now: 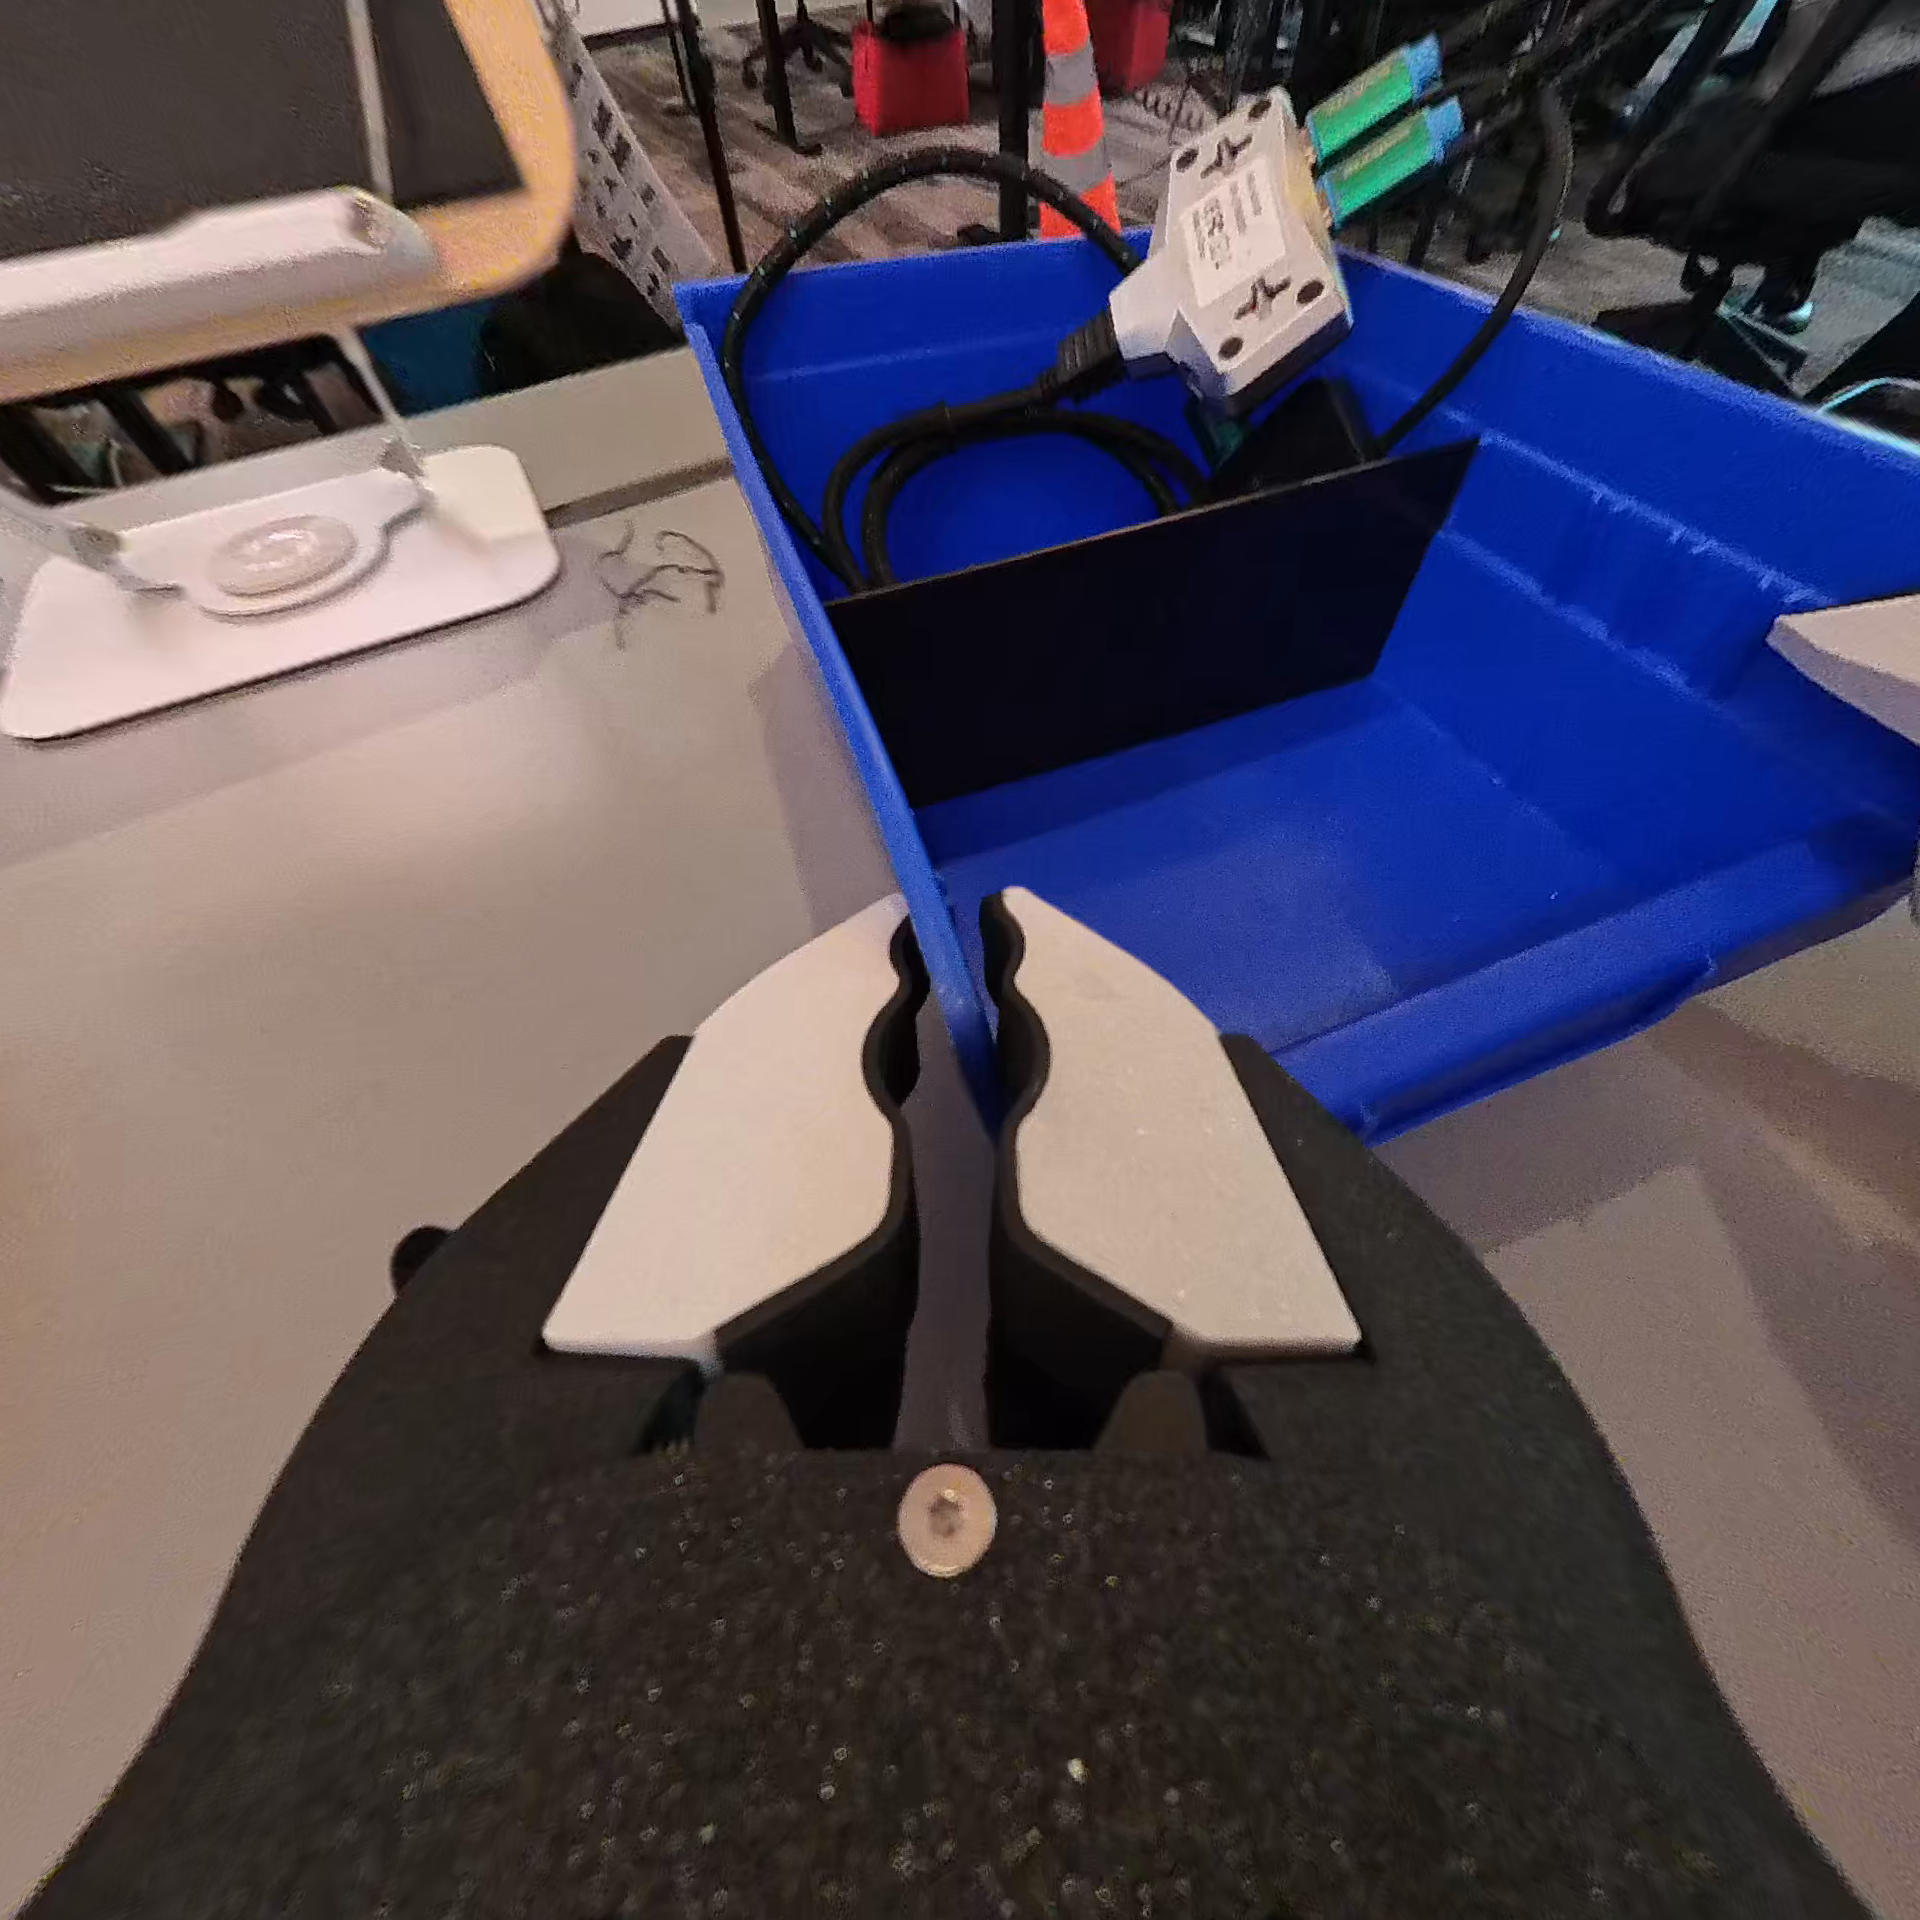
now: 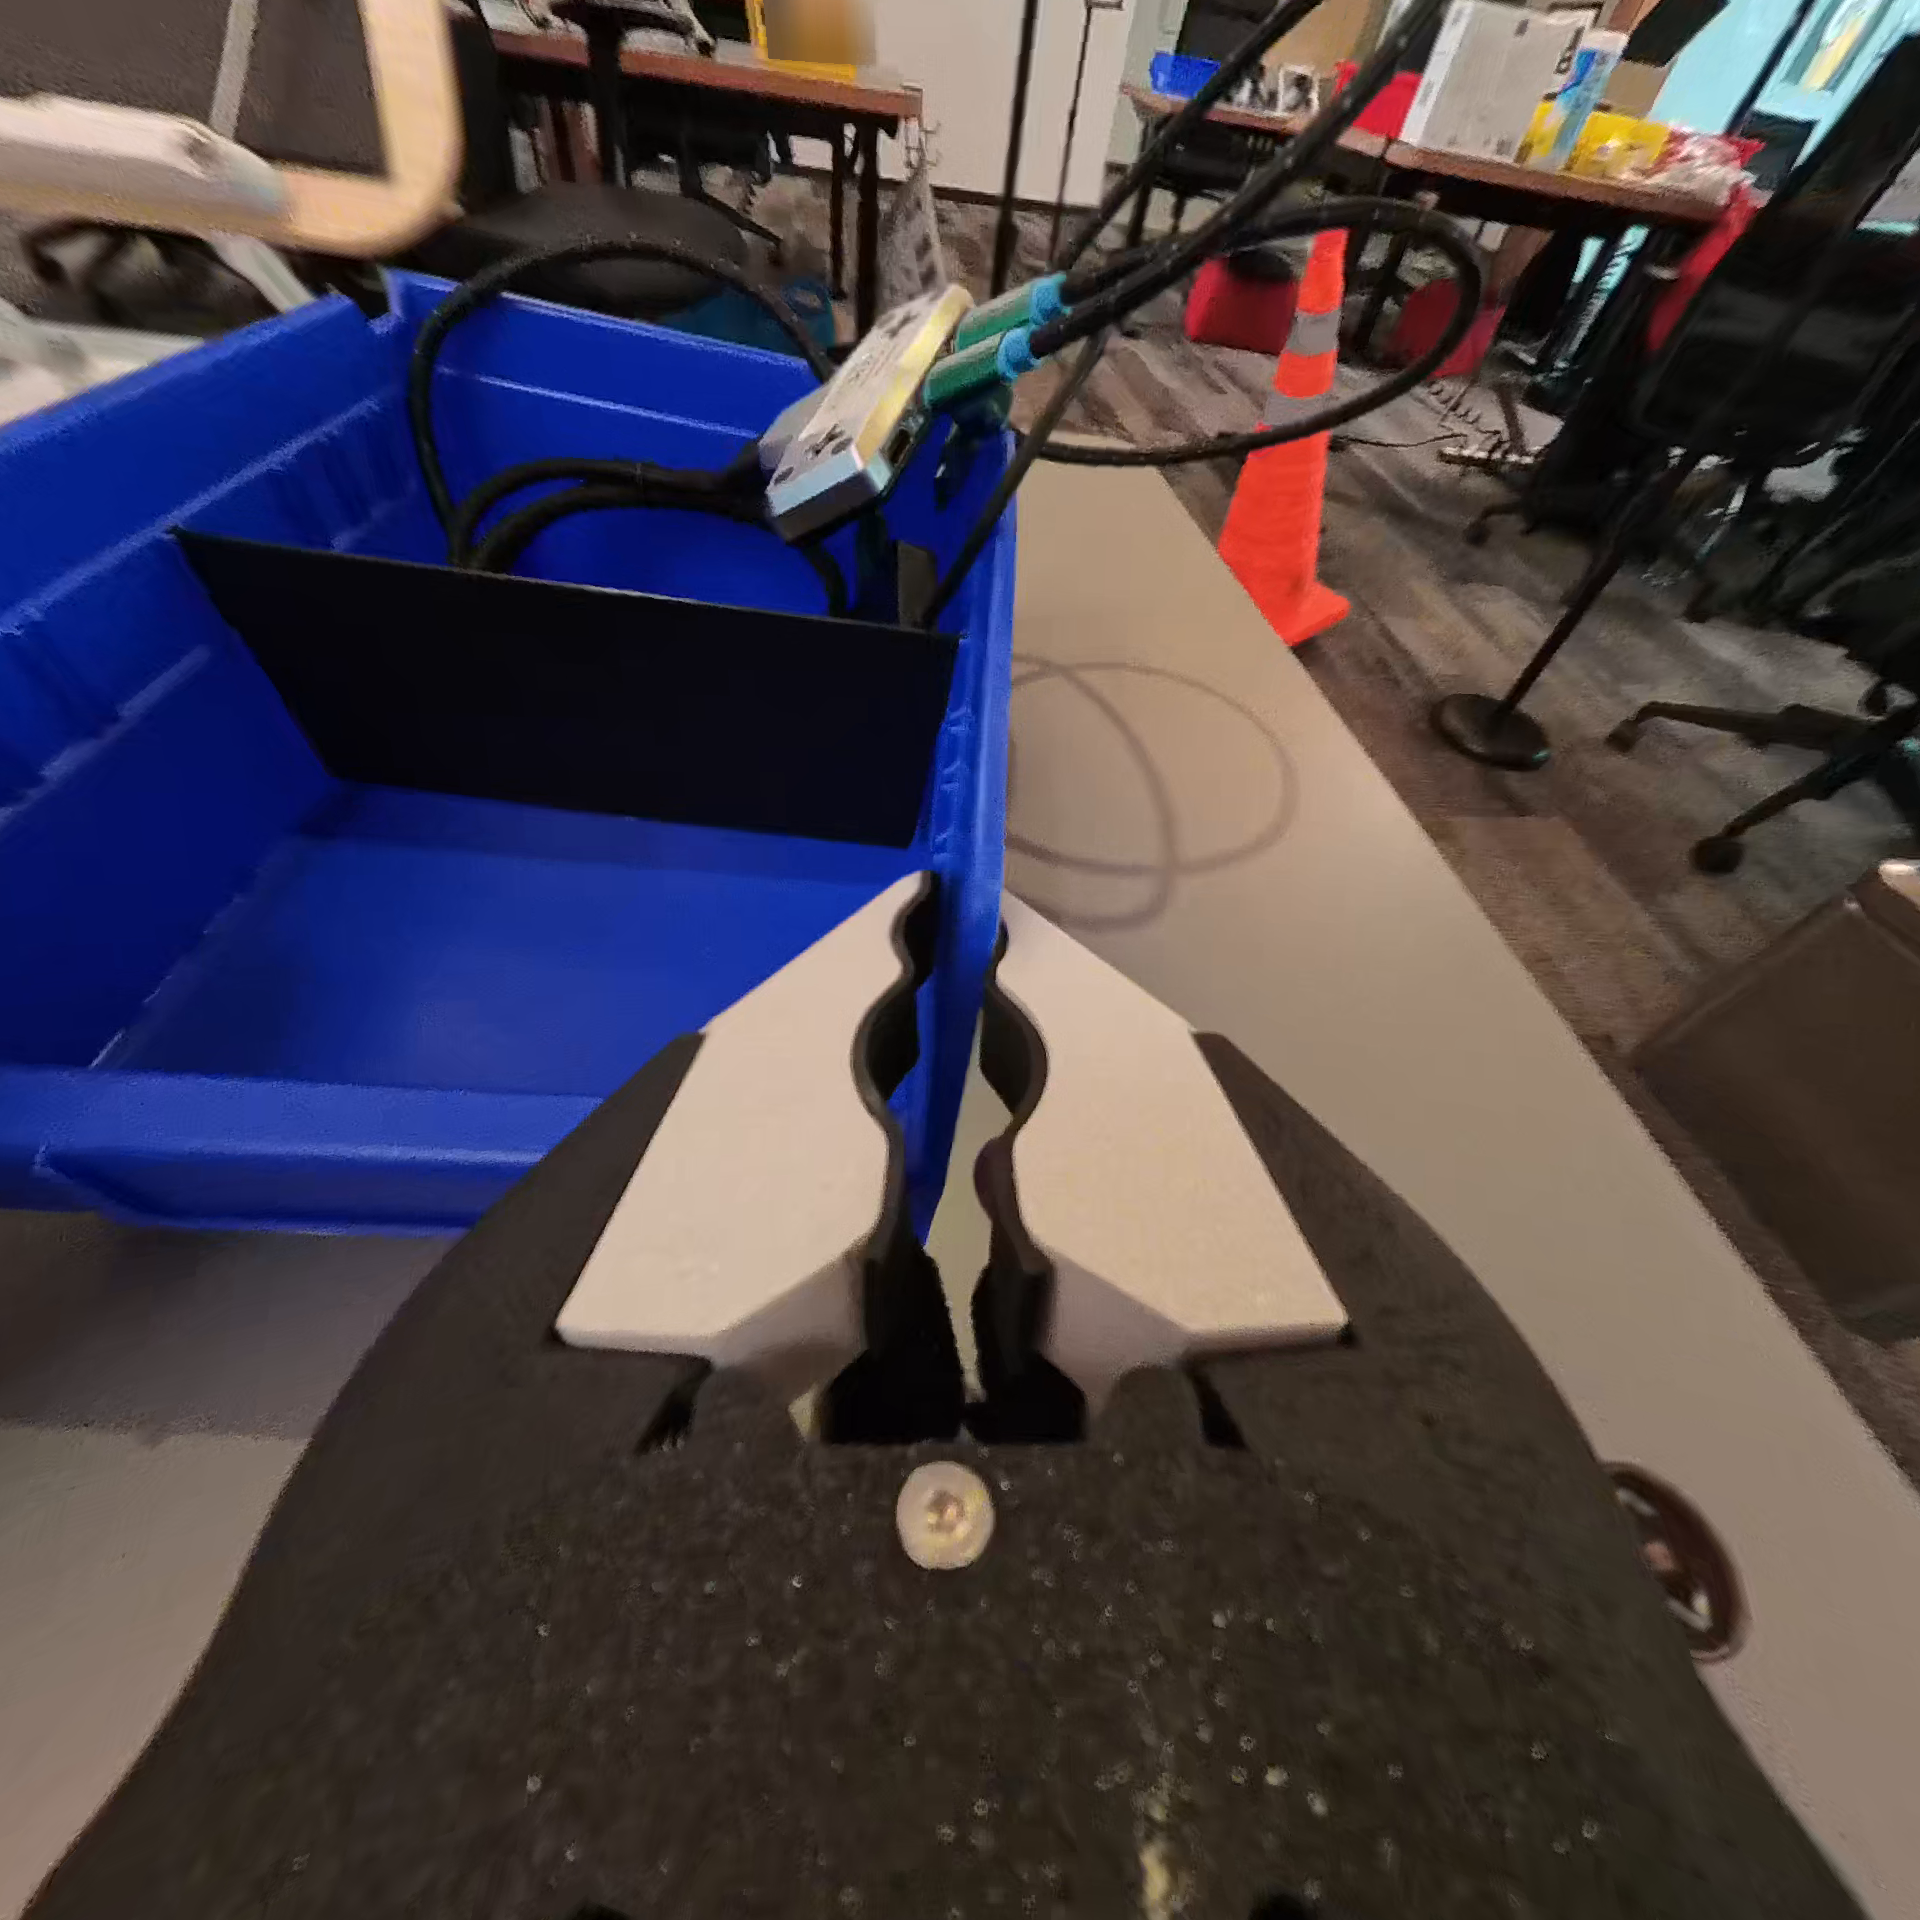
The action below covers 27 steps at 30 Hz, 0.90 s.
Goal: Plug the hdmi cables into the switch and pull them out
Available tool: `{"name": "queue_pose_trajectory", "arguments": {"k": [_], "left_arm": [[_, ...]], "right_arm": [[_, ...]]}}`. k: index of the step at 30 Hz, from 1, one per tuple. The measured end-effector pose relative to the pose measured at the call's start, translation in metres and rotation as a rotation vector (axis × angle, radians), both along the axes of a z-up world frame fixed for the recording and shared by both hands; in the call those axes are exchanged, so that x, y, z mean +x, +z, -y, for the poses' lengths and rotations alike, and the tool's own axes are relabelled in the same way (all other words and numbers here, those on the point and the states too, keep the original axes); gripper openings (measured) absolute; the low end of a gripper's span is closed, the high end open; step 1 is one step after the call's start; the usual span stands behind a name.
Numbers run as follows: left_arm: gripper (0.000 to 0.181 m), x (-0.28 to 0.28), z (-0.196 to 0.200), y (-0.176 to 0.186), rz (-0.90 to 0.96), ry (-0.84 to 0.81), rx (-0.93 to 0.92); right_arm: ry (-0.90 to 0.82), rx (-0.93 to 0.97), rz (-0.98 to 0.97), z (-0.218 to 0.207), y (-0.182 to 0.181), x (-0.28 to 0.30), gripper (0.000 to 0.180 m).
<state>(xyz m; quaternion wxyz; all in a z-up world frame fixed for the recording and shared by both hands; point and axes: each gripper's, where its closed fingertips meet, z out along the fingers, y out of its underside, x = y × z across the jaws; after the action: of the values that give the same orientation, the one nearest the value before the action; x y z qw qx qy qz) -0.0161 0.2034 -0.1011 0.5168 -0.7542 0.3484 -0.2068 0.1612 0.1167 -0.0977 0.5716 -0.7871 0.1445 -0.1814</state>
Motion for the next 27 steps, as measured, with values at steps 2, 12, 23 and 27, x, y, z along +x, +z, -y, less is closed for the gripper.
{"name": "queue_pose_trajectory", "arguments": {"k": [2,12,23,27], "left_arm": [[0.008,-0.026,-0.001,0.011,-0.001,0.022,0.039],[0.005,-0.203,-0.036,0.024,-0.013,0.216,0.120],[0.007,-0.244,-0.063,-0.017,-0.042,0.199,0.029],[0.020,-0.250,-0.053,0.039,0.206,0.073,0.220]], "right_arm": [[0.018,0.026,0.025,0.001,0.009,-0.026,0.003],[0.149,0.121,0.058,-0.053,0.024,-0.192,0.004],[0.196,0.026,-0.023,-0.081,-0.021,-0.239,0.005],[0.353,0.025,-0.136,-0.077,-0.016,-0.239,0.015]]}}
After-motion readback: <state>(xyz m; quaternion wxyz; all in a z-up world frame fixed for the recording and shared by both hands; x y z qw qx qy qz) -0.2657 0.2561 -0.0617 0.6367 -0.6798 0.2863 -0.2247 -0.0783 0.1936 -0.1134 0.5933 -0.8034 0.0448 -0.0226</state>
